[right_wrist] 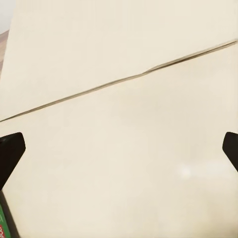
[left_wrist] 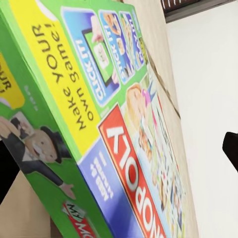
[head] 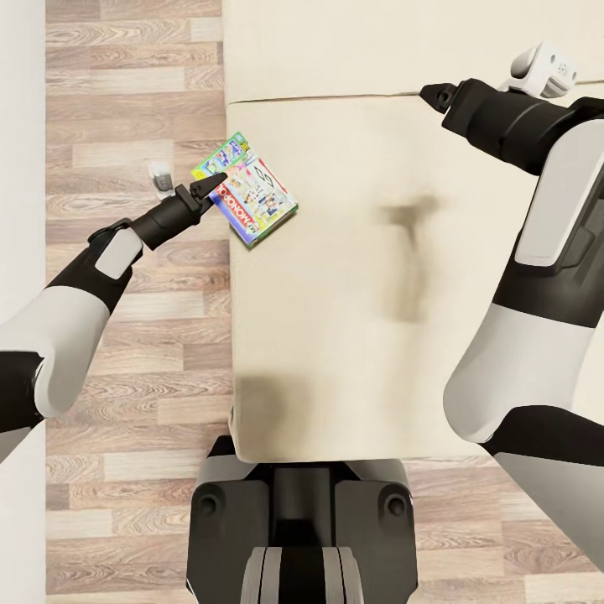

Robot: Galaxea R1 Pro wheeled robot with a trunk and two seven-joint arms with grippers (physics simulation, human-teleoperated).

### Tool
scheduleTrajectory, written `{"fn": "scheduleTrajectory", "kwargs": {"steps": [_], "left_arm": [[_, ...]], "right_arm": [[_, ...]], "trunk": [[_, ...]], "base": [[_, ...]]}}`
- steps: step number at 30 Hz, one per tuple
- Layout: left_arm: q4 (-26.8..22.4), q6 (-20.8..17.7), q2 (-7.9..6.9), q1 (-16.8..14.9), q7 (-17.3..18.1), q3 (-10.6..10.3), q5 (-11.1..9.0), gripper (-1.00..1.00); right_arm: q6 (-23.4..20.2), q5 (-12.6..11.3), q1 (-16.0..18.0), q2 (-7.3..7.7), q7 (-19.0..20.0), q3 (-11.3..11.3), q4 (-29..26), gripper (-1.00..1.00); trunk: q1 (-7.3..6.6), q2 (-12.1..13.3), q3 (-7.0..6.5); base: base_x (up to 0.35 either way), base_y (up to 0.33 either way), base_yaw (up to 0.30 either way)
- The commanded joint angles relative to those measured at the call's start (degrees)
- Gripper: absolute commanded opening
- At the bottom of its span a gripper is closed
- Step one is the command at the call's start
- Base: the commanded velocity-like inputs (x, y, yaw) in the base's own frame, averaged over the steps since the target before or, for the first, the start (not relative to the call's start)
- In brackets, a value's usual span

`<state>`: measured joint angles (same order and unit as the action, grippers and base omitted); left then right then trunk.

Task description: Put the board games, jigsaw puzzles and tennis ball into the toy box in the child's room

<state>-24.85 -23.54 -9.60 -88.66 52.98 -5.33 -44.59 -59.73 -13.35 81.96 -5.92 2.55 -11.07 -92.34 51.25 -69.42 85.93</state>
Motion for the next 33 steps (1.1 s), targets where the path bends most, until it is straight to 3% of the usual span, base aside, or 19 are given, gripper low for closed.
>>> {"fn": "scheduleTrajectory", "kwargs": {"steps": [1,13,14,33], "left_arm": [[0.0,-0.8,0.9,0.0,-0.1,-0.7,-0.4,1.0],[0.1,-0.9,0.62,0.1,-0.1,-0.7,-0.4,1.0],[0.1,-0.9,0.61,0.1,-0.1,-0.7,-0.4,-1.0],[0.2,-1.0,0.46,0.1,0.1,-0.6,-0.4,-1.0]], "right_arm": [[-0.3,0.1,0.0,-0.06,0.3,-0.1,0.0,1.0],[-0.3,0.1,0.0,-0.06,0.3,-0.1,0.0,1.0],[-0.3,0.1,0.0,-0.06,0.3,-0.1,0.0,1.0],[-0.3,0.1,0.0,-0.06,0.3,-0.1,0.0,1.0]], "trunk": [[0.01,0.0,0.02],[0.01,0.0,0.02],[0.01,0.0,0.02],[0.01,0.0,0.02]], "base": [[0.0,0.0,-0.008],[0.0,0.0,-0.004],[0.0,0.0,-0.001],[0.0,0.0,0.0]]}}
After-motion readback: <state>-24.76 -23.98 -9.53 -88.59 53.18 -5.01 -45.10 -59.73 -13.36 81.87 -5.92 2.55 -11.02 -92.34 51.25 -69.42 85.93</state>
